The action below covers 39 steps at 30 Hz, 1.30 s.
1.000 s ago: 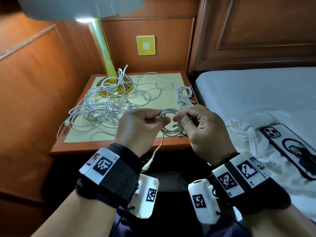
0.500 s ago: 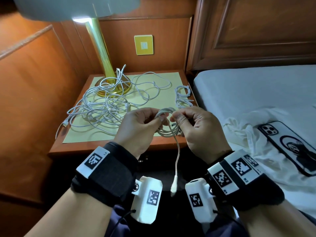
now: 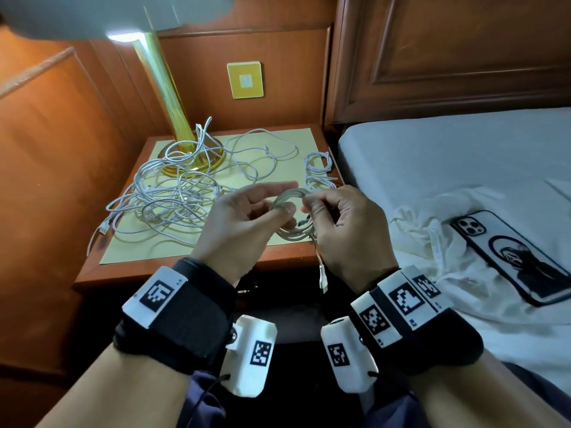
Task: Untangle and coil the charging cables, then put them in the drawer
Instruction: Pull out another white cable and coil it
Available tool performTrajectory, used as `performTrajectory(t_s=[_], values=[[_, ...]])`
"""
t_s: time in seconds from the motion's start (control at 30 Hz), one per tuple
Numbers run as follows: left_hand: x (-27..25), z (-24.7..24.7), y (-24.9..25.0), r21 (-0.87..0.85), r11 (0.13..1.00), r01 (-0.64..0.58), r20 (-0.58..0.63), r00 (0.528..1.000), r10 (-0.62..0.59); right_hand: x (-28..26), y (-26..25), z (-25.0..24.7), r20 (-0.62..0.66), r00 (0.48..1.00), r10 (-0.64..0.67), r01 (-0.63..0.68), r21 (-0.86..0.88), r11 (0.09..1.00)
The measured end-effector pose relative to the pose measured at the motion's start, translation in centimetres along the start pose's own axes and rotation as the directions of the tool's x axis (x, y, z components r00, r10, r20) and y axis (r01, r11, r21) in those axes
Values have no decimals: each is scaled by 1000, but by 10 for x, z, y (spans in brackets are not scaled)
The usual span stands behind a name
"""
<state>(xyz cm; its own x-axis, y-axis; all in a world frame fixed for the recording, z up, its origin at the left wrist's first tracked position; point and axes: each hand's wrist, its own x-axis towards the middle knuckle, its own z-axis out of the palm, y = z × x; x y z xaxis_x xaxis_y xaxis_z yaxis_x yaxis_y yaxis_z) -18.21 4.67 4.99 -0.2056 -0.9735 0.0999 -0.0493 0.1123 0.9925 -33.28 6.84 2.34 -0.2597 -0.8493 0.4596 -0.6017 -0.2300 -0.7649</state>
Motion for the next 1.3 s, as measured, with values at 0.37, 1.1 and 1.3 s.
performTrajectory(t_s=[0.37,1.1,1.3], values=[[-1,6,-13,613,779,-132,33,989,142,-4,4,4,-127,973,-193,179,-113,977],[10,-7,-6,537,831,-147,-94,968,233,12,0,-19,-218,942,-256,206,-226,952],[8,-31,1,59,998,-7,-126,992,14,28,22,-56,-271,961,47,-89,-145,985]])
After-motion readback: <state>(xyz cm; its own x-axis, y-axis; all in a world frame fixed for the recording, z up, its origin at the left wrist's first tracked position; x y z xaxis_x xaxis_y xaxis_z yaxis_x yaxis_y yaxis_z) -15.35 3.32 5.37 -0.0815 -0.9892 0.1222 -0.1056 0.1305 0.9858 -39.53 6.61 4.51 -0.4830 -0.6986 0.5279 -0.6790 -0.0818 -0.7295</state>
